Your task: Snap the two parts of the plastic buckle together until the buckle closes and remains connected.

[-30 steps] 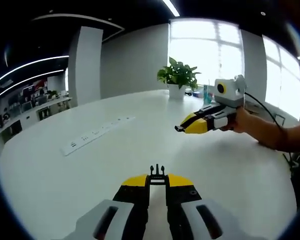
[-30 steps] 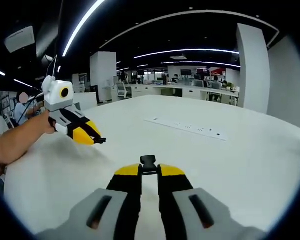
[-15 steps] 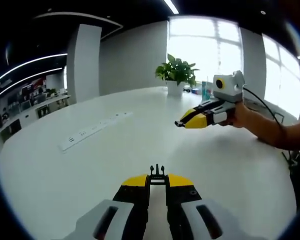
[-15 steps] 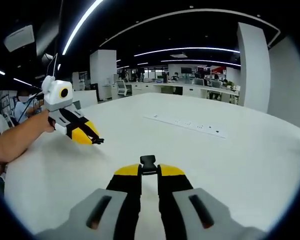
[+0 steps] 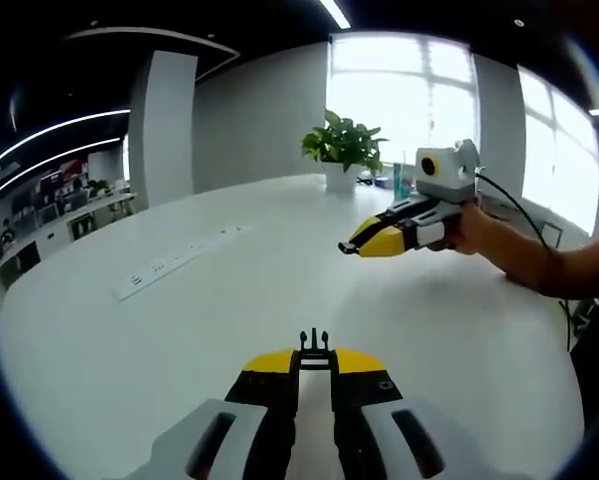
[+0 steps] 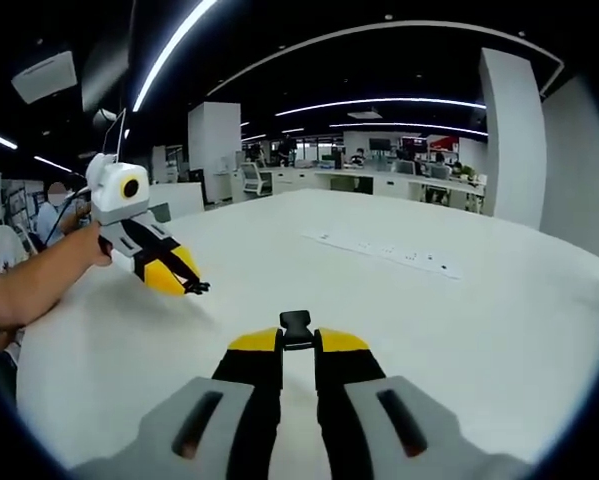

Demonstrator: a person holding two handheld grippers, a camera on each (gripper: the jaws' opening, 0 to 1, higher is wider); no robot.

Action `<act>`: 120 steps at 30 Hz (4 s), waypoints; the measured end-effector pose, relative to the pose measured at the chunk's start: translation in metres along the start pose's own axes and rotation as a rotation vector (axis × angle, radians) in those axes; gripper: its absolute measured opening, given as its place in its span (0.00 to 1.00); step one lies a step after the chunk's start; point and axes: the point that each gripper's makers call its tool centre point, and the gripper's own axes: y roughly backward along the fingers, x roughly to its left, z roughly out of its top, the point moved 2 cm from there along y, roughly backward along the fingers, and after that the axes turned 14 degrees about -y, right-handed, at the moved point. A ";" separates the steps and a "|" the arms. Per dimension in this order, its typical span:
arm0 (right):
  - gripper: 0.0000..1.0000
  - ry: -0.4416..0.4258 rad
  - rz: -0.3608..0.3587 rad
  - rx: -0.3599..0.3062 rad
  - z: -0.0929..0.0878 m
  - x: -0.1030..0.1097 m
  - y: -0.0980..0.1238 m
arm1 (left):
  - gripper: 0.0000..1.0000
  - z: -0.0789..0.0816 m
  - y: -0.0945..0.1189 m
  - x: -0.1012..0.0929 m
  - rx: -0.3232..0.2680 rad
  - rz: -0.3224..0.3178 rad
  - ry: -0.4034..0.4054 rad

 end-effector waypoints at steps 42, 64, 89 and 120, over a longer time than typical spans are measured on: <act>0.10 0.058 0.103 0.072 -0.018 0.034 0.024 | 0.10 -0.006 0.019 -0.033 0.003 -0.048 -0.031; 0.10 0.112 0.167 0.133 -0.039 0.052 0.043 | 0.10 -0.012 0.030 -0.059 0.015 -0.074 -0.049; 0.10 0.156 0.155 0.138 -0.051 0.063 0.053 | 0.10 -0.016 0.032 -0.078 0.037 -0.128 -0.094; 0.10 0.207 0.253 0.188 -0.071 0.082 0.056 | 0.10 -0.020 0.030 -0.088 0.023 -0.199 -0.132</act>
